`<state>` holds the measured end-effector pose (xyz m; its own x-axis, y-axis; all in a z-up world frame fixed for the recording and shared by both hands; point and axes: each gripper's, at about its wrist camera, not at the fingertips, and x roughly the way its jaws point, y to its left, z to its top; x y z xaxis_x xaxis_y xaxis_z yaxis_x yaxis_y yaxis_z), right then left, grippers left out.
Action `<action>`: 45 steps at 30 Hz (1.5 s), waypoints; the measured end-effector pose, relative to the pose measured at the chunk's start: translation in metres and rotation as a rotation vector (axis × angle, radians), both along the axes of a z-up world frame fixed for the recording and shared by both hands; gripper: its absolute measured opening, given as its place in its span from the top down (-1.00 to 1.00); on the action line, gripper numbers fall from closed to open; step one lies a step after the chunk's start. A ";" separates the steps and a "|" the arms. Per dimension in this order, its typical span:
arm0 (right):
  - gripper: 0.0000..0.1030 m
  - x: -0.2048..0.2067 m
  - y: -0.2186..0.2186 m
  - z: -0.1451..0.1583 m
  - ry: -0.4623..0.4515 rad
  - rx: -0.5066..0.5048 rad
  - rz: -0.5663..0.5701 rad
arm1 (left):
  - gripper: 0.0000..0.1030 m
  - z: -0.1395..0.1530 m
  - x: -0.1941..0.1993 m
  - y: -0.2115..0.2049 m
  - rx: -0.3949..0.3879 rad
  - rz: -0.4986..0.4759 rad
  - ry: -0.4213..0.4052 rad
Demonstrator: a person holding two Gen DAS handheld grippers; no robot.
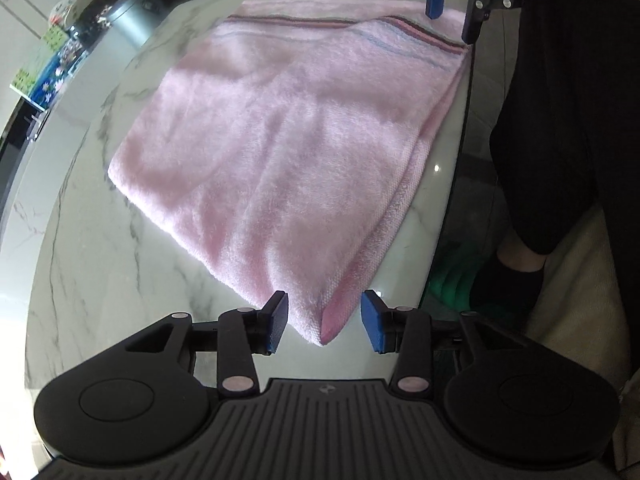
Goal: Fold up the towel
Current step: 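Grasp a striped-end corner with the left gripper while the right gripper grasps the other corner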
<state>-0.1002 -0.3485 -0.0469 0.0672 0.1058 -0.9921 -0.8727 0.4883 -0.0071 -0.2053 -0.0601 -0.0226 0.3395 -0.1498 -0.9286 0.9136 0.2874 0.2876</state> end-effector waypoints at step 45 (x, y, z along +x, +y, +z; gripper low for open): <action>0.78 -0.002 0.031 -0.021 -0.030 -0.109 0.136 | 0.74 -0.015 0.070 -0.022 -0.046 0.108 0.203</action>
